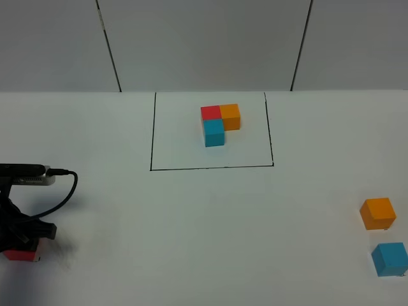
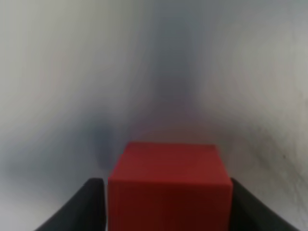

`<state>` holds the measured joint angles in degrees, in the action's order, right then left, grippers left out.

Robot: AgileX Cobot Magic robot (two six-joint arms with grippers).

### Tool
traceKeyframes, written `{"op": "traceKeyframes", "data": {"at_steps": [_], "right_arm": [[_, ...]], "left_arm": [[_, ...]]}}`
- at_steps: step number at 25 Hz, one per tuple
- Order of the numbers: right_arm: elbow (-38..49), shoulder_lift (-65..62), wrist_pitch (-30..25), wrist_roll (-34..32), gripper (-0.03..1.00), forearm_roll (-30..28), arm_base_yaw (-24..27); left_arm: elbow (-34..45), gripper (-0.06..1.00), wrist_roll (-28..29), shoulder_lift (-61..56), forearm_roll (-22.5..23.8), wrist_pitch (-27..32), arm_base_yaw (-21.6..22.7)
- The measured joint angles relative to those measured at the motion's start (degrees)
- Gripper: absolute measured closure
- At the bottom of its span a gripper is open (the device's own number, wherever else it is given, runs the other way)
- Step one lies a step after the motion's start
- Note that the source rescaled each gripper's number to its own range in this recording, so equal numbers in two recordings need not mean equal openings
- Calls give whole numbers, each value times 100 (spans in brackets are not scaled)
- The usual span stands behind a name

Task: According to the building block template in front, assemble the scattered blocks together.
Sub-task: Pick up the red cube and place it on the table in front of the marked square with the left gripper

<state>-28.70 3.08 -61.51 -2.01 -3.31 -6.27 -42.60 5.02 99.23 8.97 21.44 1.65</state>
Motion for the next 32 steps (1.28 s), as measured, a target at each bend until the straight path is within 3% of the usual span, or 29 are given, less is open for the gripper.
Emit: {"op": "traceKeyframes", "data": {"at_steps": [2,4,20,29,32], "right_arm": [[0,0,0,0,26,0,0],[0,0,0,0,26,0,0],[0,0,0,0,26,0,0],[0,0,0,0,26,0,0],[0,0,0,0,26,0,0]], "left_arm": [[0,90,6,0,18,1,0],[0,94,6,0,24,1,0],[0,94,250,0,40,-211,0],[-226,94,312,-103,-50,543,-25],[-532,94,-121,-232,-50,952,-244]]}}
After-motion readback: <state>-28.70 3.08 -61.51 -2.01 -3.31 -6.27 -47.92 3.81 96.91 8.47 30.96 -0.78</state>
